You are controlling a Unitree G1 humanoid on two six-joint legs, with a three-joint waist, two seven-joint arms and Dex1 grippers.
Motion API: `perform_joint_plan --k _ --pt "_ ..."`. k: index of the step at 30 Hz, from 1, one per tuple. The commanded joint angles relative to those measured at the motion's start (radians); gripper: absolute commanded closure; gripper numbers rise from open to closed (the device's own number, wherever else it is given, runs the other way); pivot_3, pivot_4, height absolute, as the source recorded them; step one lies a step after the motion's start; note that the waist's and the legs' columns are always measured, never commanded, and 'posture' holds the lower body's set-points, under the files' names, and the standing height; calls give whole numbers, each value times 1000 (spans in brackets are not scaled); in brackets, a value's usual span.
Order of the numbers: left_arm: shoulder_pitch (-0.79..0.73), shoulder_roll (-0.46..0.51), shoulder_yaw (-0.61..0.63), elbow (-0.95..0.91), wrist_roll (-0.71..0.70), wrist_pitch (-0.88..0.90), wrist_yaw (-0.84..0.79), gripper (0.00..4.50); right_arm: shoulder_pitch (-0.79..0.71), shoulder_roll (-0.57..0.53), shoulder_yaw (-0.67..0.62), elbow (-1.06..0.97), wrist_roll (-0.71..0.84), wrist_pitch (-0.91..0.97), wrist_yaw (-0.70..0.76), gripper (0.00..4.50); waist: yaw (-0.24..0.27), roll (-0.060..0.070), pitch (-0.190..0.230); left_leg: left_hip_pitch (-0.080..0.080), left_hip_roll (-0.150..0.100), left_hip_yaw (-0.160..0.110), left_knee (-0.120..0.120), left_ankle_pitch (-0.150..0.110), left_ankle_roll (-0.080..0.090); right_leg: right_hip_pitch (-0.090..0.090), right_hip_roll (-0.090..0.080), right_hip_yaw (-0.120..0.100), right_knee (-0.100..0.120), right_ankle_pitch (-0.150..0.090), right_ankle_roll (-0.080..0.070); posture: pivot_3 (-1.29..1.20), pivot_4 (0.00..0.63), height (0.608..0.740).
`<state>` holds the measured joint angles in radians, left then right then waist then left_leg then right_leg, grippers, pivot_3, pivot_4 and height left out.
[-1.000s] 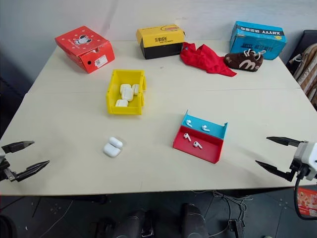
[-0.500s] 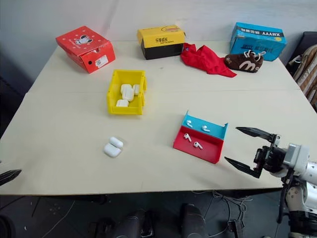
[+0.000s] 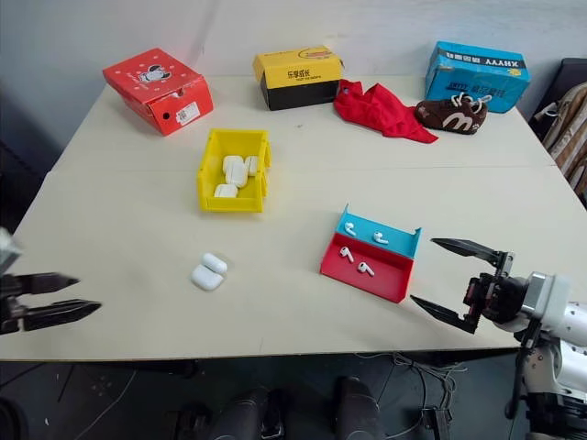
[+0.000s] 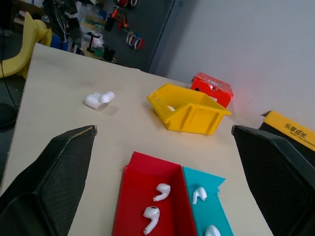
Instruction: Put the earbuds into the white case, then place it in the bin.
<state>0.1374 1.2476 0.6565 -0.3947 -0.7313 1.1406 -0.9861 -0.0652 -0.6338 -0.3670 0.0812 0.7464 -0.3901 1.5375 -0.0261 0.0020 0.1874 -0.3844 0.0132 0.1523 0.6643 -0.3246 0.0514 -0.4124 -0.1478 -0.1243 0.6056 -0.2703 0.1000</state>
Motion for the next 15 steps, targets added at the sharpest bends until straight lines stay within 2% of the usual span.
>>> perform_joint_plan --k 1,5,7,12,15 --pt "-183 10 -150 -114 -127 213 133 13 4 -25 -11 -35 5 7 31 0 0 1 0 0 0 0 0 0 0 0 0 0 1 0 0 0 150 740" --pt "-434 -106 -304 -127 -137 401 300 13 15 -30 -7 -49 5 10 22 0 0 2 0 1 0 0 0 2 -1 1 3 1 7 -1 -1 0 150 740" --pt "-503 -157 -350 -127 -122 460 357 13 22 -29 -8 -53 6 10 17 0 -1 1 0 1 1 0 2 5 2 1 7 1 7 -1 -1 0 150 740" --pt "-607 -256 -494 -96 -40 462 489 13 42 -24 -16 -70 -13 -4 -18 0 5 1 0 2 2 0 3 6 1 1 14 5 8 -1 -1 0 150 740" --pt "-640 -272 -578 -64 6 426 510 13 43 -24 -13 -97 -32 -2 -57 0 7 1 0 2 2 0 4 5 -1 1 14 6 8 -1 -1 0 150 740"
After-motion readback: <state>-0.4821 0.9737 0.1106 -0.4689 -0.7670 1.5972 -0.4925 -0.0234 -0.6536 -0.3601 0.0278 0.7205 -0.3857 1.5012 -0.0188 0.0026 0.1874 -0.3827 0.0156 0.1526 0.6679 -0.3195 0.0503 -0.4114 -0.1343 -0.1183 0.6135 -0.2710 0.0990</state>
